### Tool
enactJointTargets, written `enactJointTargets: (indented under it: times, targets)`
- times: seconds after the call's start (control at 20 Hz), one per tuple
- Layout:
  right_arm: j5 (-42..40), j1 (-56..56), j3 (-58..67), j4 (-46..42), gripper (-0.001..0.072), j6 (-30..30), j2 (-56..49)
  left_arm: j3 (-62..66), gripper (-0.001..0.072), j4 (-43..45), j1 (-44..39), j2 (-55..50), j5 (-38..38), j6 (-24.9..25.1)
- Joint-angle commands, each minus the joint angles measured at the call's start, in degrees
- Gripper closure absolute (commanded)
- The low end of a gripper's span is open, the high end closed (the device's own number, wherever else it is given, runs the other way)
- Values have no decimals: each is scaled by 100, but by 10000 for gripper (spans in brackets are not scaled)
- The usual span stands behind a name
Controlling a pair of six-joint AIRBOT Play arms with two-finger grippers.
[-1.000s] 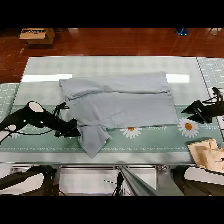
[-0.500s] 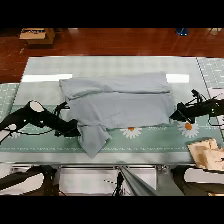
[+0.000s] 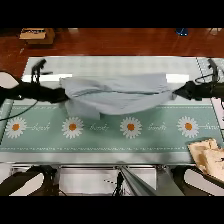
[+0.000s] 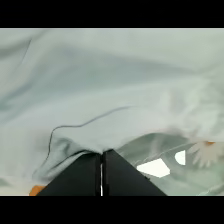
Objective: Fold the shirts.
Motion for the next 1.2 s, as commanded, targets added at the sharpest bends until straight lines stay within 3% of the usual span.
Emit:
enactJointTargets:
  times: [0.0, 0.2, 0.35, 0.45, 0.6, 0.9, 0.95, 1.0, 1.05, 1.1, 1.15]
  targets:
    - [-1537, 501, 339, 420, 683, 225, 160, 763, 683, -20, 9, 90, 662, 13]
    - [-3333, 1145, 339, 632, 683, 393, -468, 780, 683, -66, 13, -527, 1423, 9]
    - [-4148, 1266, 339, 1272, 683, 393, -1014, 780, 683, -415, 245, -1121, 2052, 11]
    - [-4332, 1261, 339, 1528, 683, 391, -1314, 780, 683, -916, 481, -1475, 2455, 15]
    - [-4345, 1266, 339, 1528, 683, 389, -1659, 780, 682, -1375, 686, -2072, 2317, 17]
    - [-4363, 1266, 337, 1408, 681, 341, -1912, 780, 674, -1473, 588, -2721, 2347, 173]
    - [-4393, 1261, 337, 1401, 671, 341, -1912, 780, 596, -1473, 599, -2736, 2356, 173]
    - [-4415, 1261, 339, 1408, 515, 326, -1906, 780, 448, -1473, 629, -2734, 2350, 170]
    - [-4413, 1235, 339, 1405, 305, 280, -1893, 785, 276, -1473, 688, -2721, 2280, 168]
    - [-4371, 1176, 339, 1386, 220, 186, -1847, 802, 182, -1469, 774, -2704, 2146, 170]
    - [-4339, 1102, 339, 1281, 221, 146, -1786, 844, 146, -1469, 903, -2686, 1928, 168]
